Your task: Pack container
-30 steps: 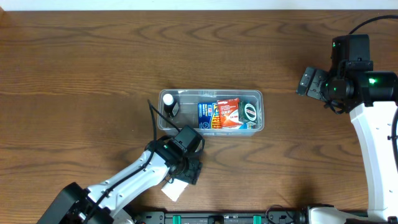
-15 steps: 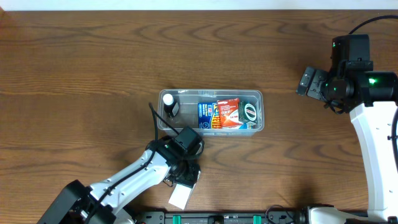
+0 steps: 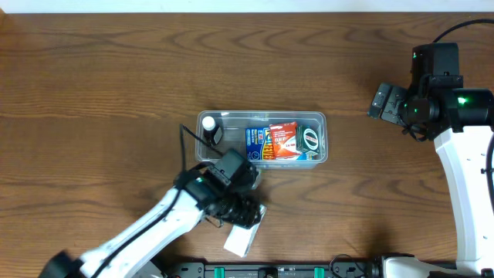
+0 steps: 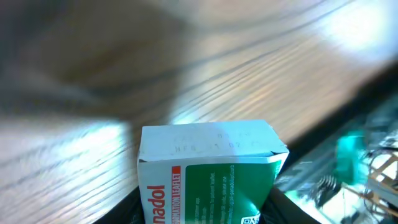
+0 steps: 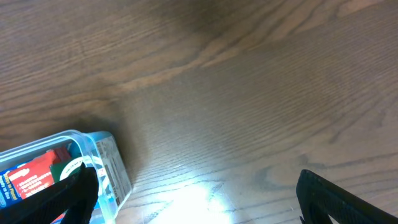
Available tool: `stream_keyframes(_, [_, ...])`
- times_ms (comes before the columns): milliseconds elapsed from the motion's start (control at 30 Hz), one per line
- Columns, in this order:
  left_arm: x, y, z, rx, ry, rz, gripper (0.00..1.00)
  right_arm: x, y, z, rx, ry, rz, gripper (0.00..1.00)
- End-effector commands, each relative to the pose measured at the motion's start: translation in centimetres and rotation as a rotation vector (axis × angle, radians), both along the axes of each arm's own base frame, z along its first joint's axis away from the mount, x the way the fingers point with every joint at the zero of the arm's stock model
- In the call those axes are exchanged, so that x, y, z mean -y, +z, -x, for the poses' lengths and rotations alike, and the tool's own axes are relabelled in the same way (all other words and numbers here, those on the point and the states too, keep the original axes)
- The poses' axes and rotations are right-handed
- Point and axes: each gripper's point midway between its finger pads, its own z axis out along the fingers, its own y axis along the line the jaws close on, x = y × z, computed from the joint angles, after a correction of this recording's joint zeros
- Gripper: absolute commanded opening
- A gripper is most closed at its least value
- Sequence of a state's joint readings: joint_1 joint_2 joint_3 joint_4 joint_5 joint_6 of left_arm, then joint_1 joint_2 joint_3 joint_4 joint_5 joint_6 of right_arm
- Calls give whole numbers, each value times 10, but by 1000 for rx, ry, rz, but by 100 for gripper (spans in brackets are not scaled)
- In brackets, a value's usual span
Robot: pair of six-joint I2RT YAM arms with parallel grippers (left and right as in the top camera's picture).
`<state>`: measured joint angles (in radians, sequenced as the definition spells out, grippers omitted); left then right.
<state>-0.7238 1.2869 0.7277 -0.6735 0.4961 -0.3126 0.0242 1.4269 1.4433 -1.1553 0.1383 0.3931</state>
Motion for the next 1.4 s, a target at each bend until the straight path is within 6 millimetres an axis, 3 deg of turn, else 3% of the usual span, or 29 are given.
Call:
stream_keyframes(0, [17, 46, -10, 117, -46, 134, 45, 2, -1, 0, -5, -8, 2, 99])
stream_keyframes(233, [22, 106, -25, 382, -78, 285, 44, 2, -1, 0, -5, -8, 2, 99])
stream_keyframes(467, [5, 147, -74, 719, 72, 243, 44, 2, -1, 0, -5, -8, 2, 99])
stream_keyframes(600, [-3, 159, -106, 875, 145, 172, 45, 2, -1, 0, -5, -8, 2, 99])
stream_keyframes(767, [-9, 160, -142, 999, 216, 64, 45, 2, -1, 0, -5, -8, 2, 99])
stream_keyframes(1000, [-1, 137, -184, 1070, 249, -54, 45, 2, -1, 0, -5, -8, 2, 99])
stream_keyframes(1200, [-11, 113, -203, 1082, 299, -188, 45, 2, -1, 0, -5, -8, 2, 99])
stream_keyframes(1367, [-21, 114, -207, 1096, 346, -232, 45, 2, -1, 0, -5, -8, 2, 99])
